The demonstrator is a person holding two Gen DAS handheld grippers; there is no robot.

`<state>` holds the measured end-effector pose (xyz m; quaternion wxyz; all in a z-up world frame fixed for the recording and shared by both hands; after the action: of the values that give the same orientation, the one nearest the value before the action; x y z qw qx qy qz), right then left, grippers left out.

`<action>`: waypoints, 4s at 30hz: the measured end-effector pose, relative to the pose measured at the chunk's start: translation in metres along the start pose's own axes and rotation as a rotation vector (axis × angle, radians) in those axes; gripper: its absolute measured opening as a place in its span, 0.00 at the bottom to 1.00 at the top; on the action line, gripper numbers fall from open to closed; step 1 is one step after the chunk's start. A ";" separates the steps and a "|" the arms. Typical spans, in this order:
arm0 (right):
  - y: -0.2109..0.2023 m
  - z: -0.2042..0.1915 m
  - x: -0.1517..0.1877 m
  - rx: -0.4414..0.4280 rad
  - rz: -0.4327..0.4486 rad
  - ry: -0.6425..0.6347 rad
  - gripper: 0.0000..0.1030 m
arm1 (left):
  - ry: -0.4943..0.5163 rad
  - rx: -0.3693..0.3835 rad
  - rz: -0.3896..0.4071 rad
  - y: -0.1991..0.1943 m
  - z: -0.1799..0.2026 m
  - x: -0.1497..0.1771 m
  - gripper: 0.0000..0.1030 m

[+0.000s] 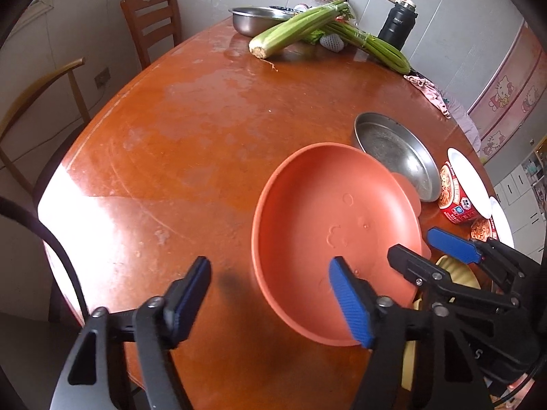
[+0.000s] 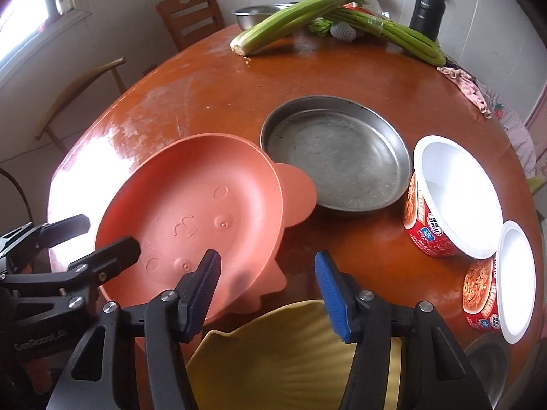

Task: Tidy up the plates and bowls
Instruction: 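Move the left gripper to the orange pig-shaped plate and grasp its rim, then lift the orange plate with the left gripper and set it beside the steel tray, then move the left gripper to the yellow shell plate and grasp its rim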

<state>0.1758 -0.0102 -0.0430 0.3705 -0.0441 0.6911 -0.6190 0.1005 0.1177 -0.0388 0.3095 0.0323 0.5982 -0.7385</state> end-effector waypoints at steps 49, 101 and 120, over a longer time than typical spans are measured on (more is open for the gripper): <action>0.017 -0.045 -0.059 -0.048 0.077 0.075 0.42 | 0.028 -0.010 0.077 0.012 -0.034 -0.073 0.39; -0.084 0.034 0.034 -0.034 0.185 0.027 0.50 | 0.164 0.059 0.067 -0.042 0.057 0.031 0.60; -0.057 0.052 0.067 -0.036 0.082 -0.087 0.51 | 0.197 -0.006 -0.041 -0.009 0.098 0.087 0.60</action>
<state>0.1345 -0.1011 -0.0212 0.4241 -0.0493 0.6867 -0.5884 0.0570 -0.0063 -0.0398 0.2343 0.0917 0.6285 -0.7359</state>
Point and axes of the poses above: each gripper's, at about its wrist camera, not at the fingertips, and y roughly the way its jaws point, z to its right, x to its underside, the point moved 1 cm from there along y, roughly the way its jaws point, and after that the axes turned 10 degrees about -y, right-handed, at the moved point
